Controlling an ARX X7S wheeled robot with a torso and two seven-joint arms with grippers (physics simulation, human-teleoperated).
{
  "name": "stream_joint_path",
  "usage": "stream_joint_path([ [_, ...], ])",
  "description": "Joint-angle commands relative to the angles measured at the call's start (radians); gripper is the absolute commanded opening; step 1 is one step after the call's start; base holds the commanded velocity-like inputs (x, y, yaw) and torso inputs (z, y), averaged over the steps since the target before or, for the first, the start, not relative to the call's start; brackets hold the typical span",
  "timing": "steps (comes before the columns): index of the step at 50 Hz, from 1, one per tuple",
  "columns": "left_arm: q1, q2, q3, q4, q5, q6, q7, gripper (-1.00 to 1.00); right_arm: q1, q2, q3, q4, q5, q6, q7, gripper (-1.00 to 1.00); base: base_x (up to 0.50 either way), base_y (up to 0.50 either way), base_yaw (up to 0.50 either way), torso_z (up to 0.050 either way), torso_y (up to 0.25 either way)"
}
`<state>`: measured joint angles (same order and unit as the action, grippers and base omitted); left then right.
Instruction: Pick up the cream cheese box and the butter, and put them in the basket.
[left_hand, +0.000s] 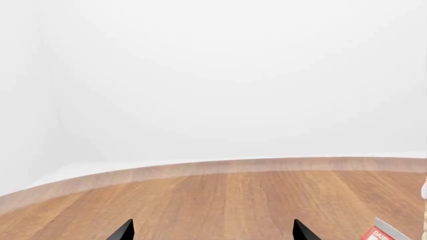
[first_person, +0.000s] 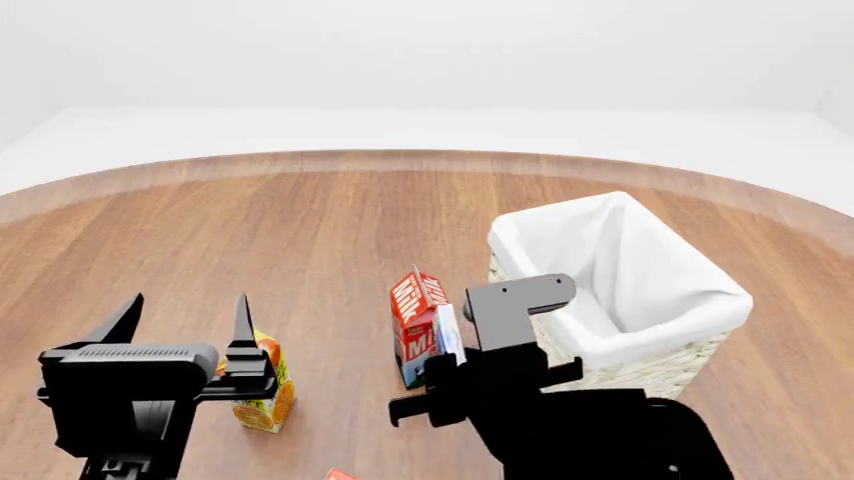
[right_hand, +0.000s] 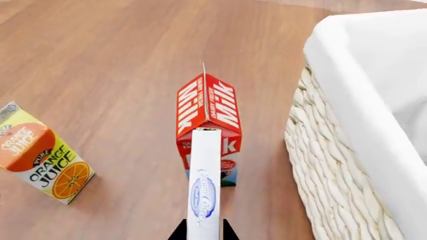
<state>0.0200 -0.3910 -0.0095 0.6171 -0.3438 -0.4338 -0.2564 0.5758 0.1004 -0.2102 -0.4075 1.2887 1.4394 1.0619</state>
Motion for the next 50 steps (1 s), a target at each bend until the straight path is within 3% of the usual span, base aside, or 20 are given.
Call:
stream_joint_path([
  [1, -0.001, -0.003, 0.001, 0.008, -0.007, -0.005, -0.003, 1.00, 0.074, -0.006, 0.042, -0.008, 0.118, 0.042, 0.105, -1.00, 0.00, 0.00, 0.00, 0.000, 0.000],
  [24, 0.001, -0.007, 0.010, 0.002, -0.005, 0.003, -0.009, 1.00, 0.274, 0.076, 0.088, 0.025, 0.426, -0.001, 0.343, -1.00, 0.00, 0.00, 0.00, 0.000, 0.000],
  [36, -0.002, -0.010, 0.011, 0.003, -0.008, 0.002, -0.012, 1.00, 0.369, 0.120, 0.070, 0.049, 0.501, -0.038, 0.399, -1.00, 0.00, 0.00, 0.00, 0.000, 0.001],
  [50, -0.002, -0.013, 0.011, 0.001, -0.012, 0.006, -0.015, 1.00, 0.448, 0.177, 0.074, 0.106, 0.463, -0.060, 0.356, -1.00, 0.00, 0.00, 0.00, 0.000, 0.001],
])
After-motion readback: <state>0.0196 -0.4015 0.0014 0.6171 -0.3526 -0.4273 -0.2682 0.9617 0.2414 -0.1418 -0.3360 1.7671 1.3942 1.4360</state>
